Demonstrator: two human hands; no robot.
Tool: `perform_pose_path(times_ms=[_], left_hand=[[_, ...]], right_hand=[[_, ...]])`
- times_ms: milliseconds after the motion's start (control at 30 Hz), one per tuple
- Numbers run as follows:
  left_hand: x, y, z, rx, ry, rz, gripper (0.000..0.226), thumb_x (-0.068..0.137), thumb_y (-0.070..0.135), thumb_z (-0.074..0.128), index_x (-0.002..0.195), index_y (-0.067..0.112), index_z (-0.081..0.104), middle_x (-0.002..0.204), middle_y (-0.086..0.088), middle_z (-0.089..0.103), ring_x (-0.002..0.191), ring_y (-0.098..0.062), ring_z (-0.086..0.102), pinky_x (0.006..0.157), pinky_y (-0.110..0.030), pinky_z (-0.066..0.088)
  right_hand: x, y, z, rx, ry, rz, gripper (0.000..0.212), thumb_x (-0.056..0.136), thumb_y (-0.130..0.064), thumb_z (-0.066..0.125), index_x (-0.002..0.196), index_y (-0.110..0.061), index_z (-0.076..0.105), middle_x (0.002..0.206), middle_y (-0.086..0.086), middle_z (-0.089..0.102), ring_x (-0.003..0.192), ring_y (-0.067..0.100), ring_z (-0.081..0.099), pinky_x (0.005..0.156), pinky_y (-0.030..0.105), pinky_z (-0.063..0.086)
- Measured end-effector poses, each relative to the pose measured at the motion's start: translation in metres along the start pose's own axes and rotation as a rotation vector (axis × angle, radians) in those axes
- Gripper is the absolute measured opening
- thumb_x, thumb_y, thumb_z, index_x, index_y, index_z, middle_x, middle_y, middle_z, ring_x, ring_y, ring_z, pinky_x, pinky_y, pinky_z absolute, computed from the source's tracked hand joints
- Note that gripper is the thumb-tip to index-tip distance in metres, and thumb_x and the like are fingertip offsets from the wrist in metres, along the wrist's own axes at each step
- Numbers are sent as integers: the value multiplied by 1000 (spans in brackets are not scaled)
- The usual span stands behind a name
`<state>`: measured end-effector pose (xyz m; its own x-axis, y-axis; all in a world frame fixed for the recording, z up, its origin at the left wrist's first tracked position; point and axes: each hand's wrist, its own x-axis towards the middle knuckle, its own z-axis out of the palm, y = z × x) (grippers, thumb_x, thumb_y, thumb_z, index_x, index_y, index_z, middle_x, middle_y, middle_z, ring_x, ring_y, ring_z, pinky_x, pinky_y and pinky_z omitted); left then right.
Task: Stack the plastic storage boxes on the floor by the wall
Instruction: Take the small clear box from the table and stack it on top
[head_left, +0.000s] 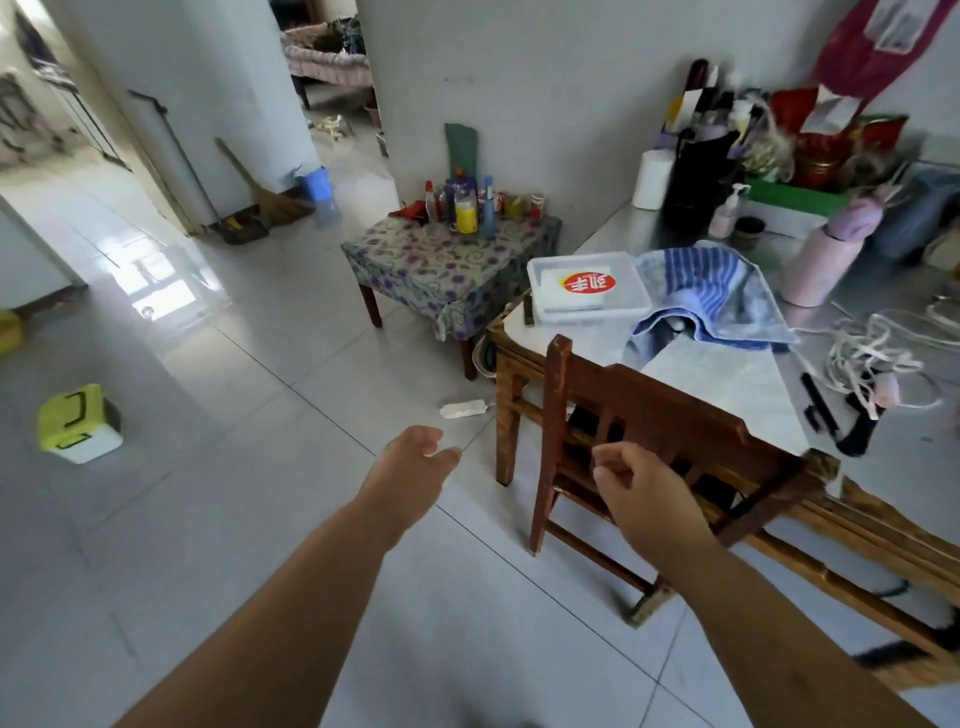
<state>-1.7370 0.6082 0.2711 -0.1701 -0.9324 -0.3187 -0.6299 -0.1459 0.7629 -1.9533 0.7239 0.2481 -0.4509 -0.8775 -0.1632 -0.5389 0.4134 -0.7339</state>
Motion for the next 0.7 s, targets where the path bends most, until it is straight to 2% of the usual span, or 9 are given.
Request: perform_pose_path(times_ms=[100, 133, 200, 300, 367, 467, 567, 633, 700], left_hand=[[64, 30, -3, 69, -40, 60, 33, 94, 24, 53, 124, 13, 61, 117, -3, 61, 96, -20, 61, 79, -36, 51], [82, 40, -2, 72, -49, 74, 32, 94, 23, 52, 123, 13, 62, 115, -2, 61, 95, -20, 61, 80, -37, 51], [112, 58, 0, 2, -61, 86, 35, 94, 25, 55, 127, 13, 59, 111, 1, 59, 89, -16, 58, 73, -33, 48], [173, 89, 12, 65, -90, 172, 40, 96, 32, 53, 126, 5, 59, 104, 3, 54, 83, -10, 51, 75, -25, 42], [213, 111, 26, 100, -123, 193, 42, 97, 34, 51, 118, 0, 63, 88, 4, 56, 72, -9, 49, 66, -26, 41], [267, 134, 52, 170, -198, 192, 48, 98, 38, 47, 111, -5, 63, 72, 4, 50, 58, -8, 42, 54, -20, 35], [314, 152, 80, 225, -290, 169, 48, 99, 40, 44, 110, -2, 64, 67, 6, 45, 55, -3, 36, 50, -15, 28], [338, 157, 94, 230, -322, 138, 42, 98, 41, 44, 97, 3, 63, 64, 7, 43, 54, -4, 37, 49, -16, 29], [357, 158, 104, 228, -339, 111, 37, 98, 41, 45, 78, 11, 54, 63, 6, 44, 53, -5, 38, 48, -17, 31]], right_hand=[[59, -26, -12, -19, 59, -55, 25, 96, -31, 52, 119, -27, 61, 106, -13, 63, 81, -8, 56, 59, 3, 38], [76, -34, -16, -21, 93, -71, 24, 96, -32, 52, 118, -28, 61, 107, -14, 63, 85, -5, 58, 65, 3, 39], [106, -48, -24, 16, 181, -96, 23, 95, -32, 54, 117, -30, 60, 112, -13, 64, 95, 1, 59, 78, 14, 46], [159, -57, -37, 46, 337, -73, 33, 92, -36, 58, 125, -32, 54, 128, -7, 58, 110, 12, 59, 90, 29, 51], [200, -53, -46, -3, 347, 24, 50, 90, -42, 59, 136, -28, 46, 139, -1, 49, 125, 21, 51, 103, 44, 46], [256, -43, -55, 2, 281, 235, 65, 85, -49, 59, 140, -20, 39, 141, 7, 48, 126, 32, 48, 105, 53, 42], [307, -29, -57, 100, 254, 427, 79, 84, -52, 62, 147, -17, 31, 148, 11, 41, 132, 35, 44, 105, 55, 40], [331, -21, -56, 170, 249, 527, 86, 84, -52, 63, 152, -18, 22, 155, 11, 33, 136, 36, 39, 107, 54, 39], [348, -13, -52, 251, 271, 584, 83, 85, -48, 64, 151, -18, 22, 153, 10, 36, 135, 37, 42, 106, 50, 40]])
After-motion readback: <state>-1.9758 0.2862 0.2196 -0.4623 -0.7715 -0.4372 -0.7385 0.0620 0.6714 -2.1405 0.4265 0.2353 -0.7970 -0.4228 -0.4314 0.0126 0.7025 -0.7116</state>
